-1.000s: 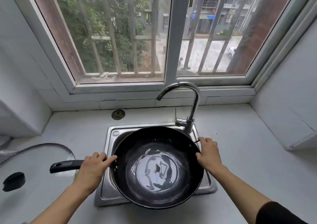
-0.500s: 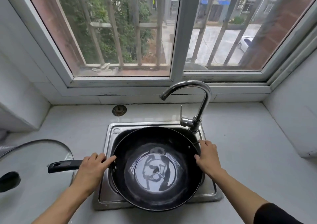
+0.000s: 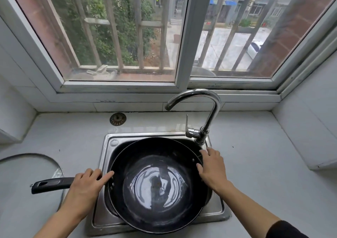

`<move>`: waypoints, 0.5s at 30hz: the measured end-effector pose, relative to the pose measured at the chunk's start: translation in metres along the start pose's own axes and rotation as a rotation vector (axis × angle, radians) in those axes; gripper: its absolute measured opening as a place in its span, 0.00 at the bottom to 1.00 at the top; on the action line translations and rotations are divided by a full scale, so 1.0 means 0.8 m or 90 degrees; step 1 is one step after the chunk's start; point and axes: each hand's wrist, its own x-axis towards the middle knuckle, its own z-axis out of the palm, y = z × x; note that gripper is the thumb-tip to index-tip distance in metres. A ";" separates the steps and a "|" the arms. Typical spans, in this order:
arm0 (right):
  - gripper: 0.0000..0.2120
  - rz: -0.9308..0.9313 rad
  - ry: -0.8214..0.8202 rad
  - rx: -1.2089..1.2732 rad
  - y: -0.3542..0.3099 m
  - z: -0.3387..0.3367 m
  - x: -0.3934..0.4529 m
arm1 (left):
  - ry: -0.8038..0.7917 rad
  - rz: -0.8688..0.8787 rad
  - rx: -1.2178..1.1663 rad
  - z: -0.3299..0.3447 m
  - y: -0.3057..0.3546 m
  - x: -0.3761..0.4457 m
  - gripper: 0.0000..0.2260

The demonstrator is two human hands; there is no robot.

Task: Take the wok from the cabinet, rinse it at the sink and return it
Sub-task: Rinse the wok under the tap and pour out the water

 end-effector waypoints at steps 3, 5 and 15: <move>0.23 -0.114 0.063 0.088 -0.027 -0.015 0.026 | -0.004 -0.007 -0.001 0.004 0.000 0.000 0.40; 0.25 -0.130 0.083 0.106 -0.045 -0.020 0.054 | -0.002 -0.010 -0.003 0.005 0.000 0.000 0.40; 0.19 -0.083 -0.033 -0.045 -0.071 -0.003 0.162 | 0.037 -0.001 -0.002 0.009 -0.002 0.006 0.36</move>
